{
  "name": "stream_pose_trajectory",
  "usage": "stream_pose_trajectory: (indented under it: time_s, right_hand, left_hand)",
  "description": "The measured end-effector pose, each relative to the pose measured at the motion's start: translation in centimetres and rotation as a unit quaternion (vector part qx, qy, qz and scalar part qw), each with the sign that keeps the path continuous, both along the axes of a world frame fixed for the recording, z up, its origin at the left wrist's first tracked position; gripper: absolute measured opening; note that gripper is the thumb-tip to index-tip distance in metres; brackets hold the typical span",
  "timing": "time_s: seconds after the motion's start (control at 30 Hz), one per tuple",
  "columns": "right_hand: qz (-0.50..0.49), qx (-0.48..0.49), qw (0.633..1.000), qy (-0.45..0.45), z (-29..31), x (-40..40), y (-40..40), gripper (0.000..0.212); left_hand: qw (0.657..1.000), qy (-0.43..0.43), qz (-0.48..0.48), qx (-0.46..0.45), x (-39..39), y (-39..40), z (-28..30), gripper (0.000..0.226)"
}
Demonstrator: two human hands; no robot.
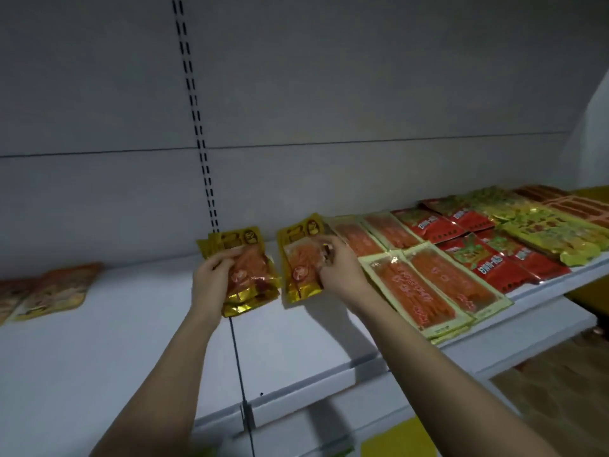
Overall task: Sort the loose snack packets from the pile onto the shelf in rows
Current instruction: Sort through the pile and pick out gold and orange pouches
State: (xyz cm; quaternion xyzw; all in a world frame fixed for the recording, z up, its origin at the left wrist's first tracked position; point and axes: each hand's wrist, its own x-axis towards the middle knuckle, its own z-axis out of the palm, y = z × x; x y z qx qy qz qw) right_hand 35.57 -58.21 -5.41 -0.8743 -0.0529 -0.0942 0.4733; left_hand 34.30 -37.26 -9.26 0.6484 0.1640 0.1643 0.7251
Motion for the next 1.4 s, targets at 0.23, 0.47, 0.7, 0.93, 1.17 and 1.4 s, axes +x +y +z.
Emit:
stream_pose_trajectory:
  time_s: [0.23,0.47,0.7,0.93,1.17,1.4]
  right_hand:
    - [0.068,-0.289,0.946,-0.133,-2.9,3.1,2.9,0.038]
    - [0.055,-0.335,0.934,-0.109,-6.8,4.8,3.7,0.041]
    - [0.007,-0.363,0.929,-0.072,-7.2,5.1,3.0,0.047]
    - [-0.030,-0.357,0.933,-0.040,-6.7,4.9,2.4,0.046]
    - [0.085,-0.080,0.989,-0.086,-3.8,2.7,4.7,0.053]
    - [0.156,0.024,0.987,-0.009,-3.4,4.1,7.3,0.055]
  left_hand:
    - [0.997,-0.003,-0.040,0.064,0.1,0.0,-0.6,0.023]
    - [1.000,0.002,-0.003,0.013,1.0,0.7,-1.1,0.021]
    - [1.000,0.006,-0.024,0.007,0.9,0.5,-1.0,0.019]
    - [0.999,0.019,-0.039,0.016,0.8,0.0,-0.9,0.018]
    - [1.000,-0.010,-0.005,0.015,1.1,0.0,-1.1,0.025]
    - [0.997,-0.028,0.069,0.014,0.8,1.3,-0.5,0.025]
